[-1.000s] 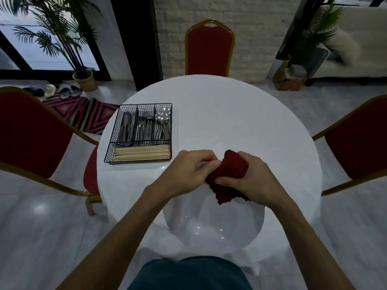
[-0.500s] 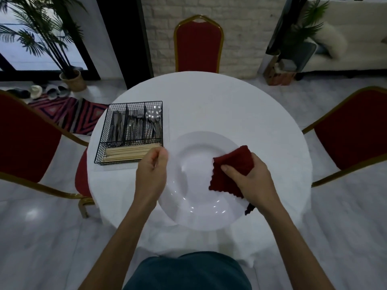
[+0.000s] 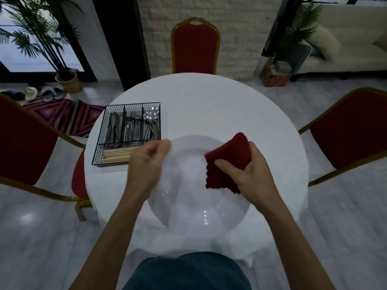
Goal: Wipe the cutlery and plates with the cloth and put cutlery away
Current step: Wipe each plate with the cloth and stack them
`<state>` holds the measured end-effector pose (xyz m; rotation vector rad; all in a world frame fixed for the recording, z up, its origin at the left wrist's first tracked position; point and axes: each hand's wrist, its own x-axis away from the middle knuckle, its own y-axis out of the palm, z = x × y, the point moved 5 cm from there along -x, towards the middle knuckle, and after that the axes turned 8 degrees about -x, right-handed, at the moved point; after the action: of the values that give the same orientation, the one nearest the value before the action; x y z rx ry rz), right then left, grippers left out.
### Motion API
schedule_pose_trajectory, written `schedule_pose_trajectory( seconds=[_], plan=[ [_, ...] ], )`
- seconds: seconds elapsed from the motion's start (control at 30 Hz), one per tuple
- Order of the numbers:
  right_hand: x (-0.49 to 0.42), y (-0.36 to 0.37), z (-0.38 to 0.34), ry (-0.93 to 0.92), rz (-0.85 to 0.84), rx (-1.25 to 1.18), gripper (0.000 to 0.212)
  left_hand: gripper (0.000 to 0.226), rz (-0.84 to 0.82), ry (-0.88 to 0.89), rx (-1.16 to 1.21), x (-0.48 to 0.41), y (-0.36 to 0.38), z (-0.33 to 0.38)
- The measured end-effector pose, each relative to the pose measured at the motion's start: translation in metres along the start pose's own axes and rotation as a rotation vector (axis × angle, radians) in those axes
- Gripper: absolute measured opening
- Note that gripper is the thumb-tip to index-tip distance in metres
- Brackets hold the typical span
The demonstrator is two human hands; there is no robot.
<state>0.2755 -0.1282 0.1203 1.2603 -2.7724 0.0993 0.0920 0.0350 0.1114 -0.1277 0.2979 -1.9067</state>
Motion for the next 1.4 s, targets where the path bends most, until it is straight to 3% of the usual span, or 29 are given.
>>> schedule_pose_trajectory(
  seconds=[0.13,0.23,0.37,0.5,0.57,0.67,0.77,0.9,0.97,1.03,1.1,1.23,1.3,1.4],
  plan=[
    [0.012,0.004,0.025,0.023,0.172,-0.111,0.035,0.024,0.255,-0.373,0.312,0.013,-0.005,-0.022],
    [0.006,-0.005,0.032,0.067,0.151,-0.084,0.036,0.032,0.183,-0.444,0.277,0.022,0.004,-0.032],
    [0.000,-0.014,0.023,0.141,-0.052,0.037,0.035,0.024,0.003,-0.253,0.064,0.010,-0.002,-0.015],
    [-0.002,-0.005,0.008,0.107,-0.200,0.379,0.038,0.019,-0.445,0.186,-0.289,0.007,0.030,0.031],
    [-0.002,-0.003,0.000,0.068,-0.174,0.418,0.040,0.027,-0.553,0.295,-0.445,0.007,0.043,0.037],
    [0.006,-0.004,-0.015,0.020,-0.061,0.189,0.042,0.022,-0.530,0.326,-0.349,0.002,0.039,0.037],
    [0.011,-0.009,-0.025,-0.017,0.057,0.010,0.040,0.018,-0.334,0.175,-0.081,-0.008,0.022,0.033],
    [0.018,-0.015,-0.012,-0.017,0.182,-0.107,0.033,0.017,0.036,-0.245,0.344,-0.010,0.009,0.015],
    [0.023,-0.015,0.000,0.008,0.217,-0.169,0.029,0.019,0.082,-0.358,0.436,-0.007,0.013,0.006],
    [0.024,-0.017,0.007,0.018,0.270,-0.171,0.028,0.020,0.042,-0.389,0.357,-0.005,0.020,-0.003],
    [0.025,-0.017,0.010,0.009,0.289,-0.170,0.027,0.016,0.012,-0.355,0.118,-0.005,0.024,-0.012],
    [0.027,0.000,0.010,-0.100,0.258,0.068,0.027,0.019,0.052,-0.149,-0.144,0.003,0.021,0.001],
    [0.030,0.013,0.010,-0.300,0.253,0.324,0.023,0.032,-0.096,-0.177,-0.061,0.008,0.033,0.013],
    [0.041,0.032,0.022,-0.530,0.218,0.610,0.022,0.054,-0.363,-0.366,0.009,0.018,0.054,0.020]
  ],
)
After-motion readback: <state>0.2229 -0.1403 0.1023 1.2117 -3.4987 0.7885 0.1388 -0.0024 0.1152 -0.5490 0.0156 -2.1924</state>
